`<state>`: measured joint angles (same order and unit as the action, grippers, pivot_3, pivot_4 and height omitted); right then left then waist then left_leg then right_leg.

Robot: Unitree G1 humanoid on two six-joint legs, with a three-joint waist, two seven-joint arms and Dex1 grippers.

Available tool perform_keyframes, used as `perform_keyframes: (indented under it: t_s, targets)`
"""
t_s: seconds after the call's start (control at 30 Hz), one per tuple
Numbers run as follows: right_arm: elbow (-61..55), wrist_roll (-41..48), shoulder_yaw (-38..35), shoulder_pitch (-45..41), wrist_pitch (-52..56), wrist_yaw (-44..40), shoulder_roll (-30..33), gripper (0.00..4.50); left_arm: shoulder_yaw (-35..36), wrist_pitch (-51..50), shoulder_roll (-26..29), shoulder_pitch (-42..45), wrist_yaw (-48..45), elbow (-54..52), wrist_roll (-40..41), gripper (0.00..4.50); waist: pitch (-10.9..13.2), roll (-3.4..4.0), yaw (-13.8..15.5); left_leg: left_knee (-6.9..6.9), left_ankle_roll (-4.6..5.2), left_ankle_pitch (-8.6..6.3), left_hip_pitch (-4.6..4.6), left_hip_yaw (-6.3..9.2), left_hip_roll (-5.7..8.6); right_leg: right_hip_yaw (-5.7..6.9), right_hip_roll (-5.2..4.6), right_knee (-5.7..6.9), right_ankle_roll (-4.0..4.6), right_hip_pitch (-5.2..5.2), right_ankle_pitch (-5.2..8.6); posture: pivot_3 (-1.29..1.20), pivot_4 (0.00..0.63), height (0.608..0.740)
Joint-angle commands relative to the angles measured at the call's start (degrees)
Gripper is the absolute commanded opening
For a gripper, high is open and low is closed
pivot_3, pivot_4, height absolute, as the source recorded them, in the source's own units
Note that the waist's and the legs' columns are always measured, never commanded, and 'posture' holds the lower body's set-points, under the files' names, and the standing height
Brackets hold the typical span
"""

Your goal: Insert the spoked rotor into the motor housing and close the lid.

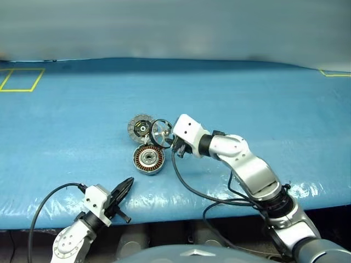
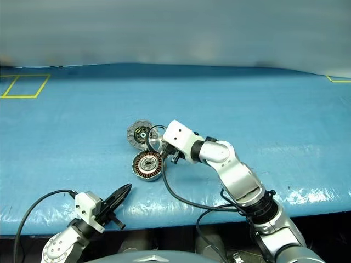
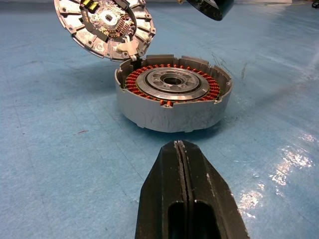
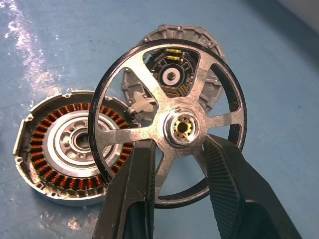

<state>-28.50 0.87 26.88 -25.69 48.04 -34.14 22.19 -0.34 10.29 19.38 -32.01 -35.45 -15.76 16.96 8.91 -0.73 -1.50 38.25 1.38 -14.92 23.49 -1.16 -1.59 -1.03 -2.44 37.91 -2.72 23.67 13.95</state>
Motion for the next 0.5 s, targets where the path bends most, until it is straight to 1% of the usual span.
perform_keyframes:
  t_s: [0.03,0.27,0.5]
  targets:
    - [-3.15,-0.86,1.61,0.22,0.15,1.47,-0.78,1.12,0.92,2.12,-0.23,-0.26,0.12,-0.86,0.07,0.00,0.00,0.00,0.01,0.01,0.00,0.00,0.00,0.00,0.00,0.00,0.00,0.01,0.04,0.00,0.02,0.00,0.150,0.740]
    - [-1.76,-0.29,3.89,0.86,0.52,2.14,-2.15,1.12,0.99,3.81,-0.68,0.12,1.98,-0.08,-1.77,0.00,-0.02,-0.03,0.01,0.02,0.00,0.00,0.01,0.01,0.00,0.01,0.01,0.00,0.00,0.00,0.00,0.00,0.150,0.740]
    - [-0.54,-0.35,5.24,2.20,0.81,1.86,-1.99,1.12,0.90,4.26,-0.94,0.36,2.11,0.74,-2.14,0.00,-0.03,-0.05,0.00,0.03,0.00,0.00,0.00,0.01,0.01,0.01,0.00,0.00,0.01,-0.01,0.01,0.00,0.150,0.740]
